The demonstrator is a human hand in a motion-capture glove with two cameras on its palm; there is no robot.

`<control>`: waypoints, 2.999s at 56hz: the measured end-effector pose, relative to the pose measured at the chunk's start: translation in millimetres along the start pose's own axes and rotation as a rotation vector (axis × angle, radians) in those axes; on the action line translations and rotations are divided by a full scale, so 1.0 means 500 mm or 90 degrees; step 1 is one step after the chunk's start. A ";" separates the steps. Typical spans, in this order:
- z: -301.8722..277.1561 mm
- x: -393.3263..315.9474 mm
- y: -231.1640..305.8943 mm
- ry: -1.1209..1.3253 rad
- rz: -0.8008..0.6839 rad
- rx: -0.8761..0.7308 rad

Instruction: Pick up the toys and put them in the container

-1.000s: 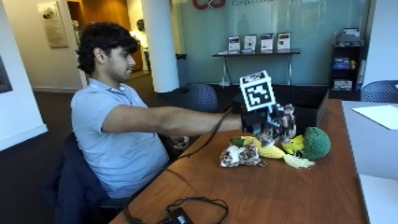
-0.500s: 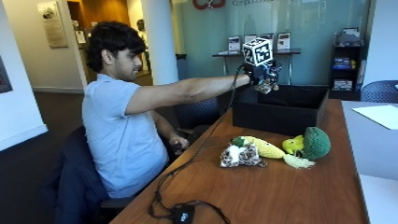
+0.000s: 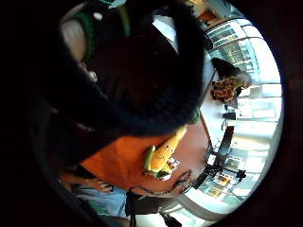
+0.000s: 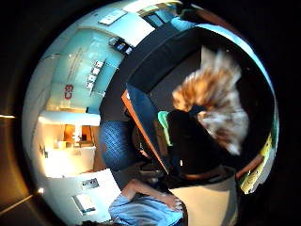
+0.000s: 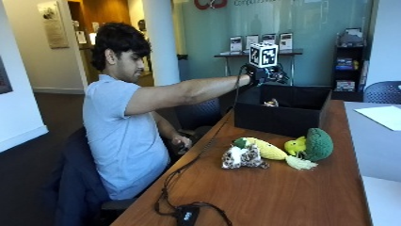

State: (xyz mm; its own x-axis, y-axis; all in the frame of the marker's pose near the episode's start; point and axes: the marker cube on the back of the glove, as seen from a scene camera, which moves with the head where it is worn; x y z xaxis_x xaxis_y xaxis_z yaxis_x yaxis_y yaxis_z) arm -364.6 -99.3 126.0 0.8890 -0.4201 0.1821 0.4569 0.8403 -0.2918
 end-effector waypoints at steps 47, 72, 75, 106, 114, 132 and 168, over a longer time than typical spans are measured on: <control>0.308 0.561 0.046 0.116 0.290 -0.173; 0.280 0.577 0.027 0.117 0.266 0.005; 0.254 0.576 0.031 0.075 0.270 0.023; -0.088 0.271 -0.063 -0.037 0.175 0.165; -0.093 0.164 -0.092 -0.023 0.101 0.144; -0.028 0.039 -0.152 -0.029 0.053 0.089; -0.036 0.308 0.059 0.029 0.232 -0.048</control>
State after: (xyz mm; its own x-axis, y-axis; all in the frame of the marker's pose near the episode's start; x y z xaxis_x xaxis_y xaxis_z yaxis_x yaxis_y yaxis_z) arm -213.7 -145.5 128.4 0.9933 -0.1149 0.0127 0.1104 0.9105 -0.3984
